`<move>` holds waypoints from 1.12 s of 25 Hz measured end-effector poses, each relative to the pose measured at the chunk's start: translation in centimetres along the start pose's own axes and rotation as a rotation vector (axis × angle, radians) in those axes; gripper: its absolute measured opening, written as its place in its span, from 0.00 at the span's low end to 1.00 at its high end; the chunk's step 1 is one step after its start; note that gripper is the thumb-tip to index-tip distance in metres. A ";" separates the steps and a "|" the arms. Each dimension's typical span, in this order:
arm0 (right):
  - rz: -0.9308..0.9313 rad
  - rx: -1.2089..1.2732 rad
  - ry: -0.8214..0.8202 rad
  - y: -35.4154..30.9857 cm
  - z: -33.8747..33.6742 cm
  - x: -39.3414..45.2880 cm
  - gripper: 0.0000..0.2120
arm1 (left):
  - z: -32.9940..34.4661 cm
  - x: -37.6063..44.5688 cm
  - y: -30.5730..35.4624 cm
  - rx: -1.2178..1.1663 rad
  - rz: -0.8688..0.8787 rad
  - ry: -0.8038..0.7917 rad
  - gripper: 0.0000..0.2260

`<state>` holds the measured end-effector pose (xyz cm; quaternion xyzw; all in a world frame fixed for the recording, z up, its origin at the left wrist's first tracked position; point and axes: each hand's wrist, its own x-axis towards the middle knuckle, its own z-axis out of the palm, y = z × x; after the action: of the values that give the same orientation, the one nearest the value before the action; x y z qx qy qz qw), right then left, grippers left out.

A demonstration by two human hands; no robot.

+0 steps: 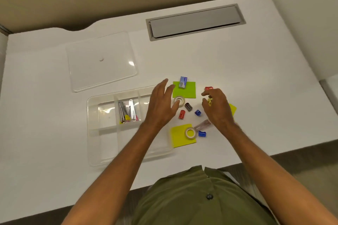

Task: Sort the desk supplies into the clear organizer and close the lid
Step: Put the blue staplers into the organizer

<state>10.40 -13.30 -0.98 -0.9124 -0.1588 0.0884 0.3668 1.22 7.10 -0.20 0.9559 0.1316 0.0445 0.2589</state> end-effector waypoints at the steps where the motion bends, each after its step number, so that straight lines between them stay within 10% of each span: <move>1: 0.017 -0.035 0.014 1.2 -0.6 -0.4 0.13 | 0.6 1.3 0.7 0.015 0.021 -0.031 0.25; 12: 0.262 -0.125 -0.127 7.1 -2.6 -1.0 0.30 | 4.2 9.5 2.0 0.164 -0.079 -0.374 0.28; 28: 0.215 -0.029 -0.029 3.4 -3.1 -1.0 0.25 | 1.3 6.4 2.7 -0.130 -0.090 -0.052 0.21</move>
<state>11.11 -17.97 -1.10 -0.9280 -0.0664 0.1381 0.3397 8.18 5.92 0.14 0.9310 0.1645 0.0164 0.3253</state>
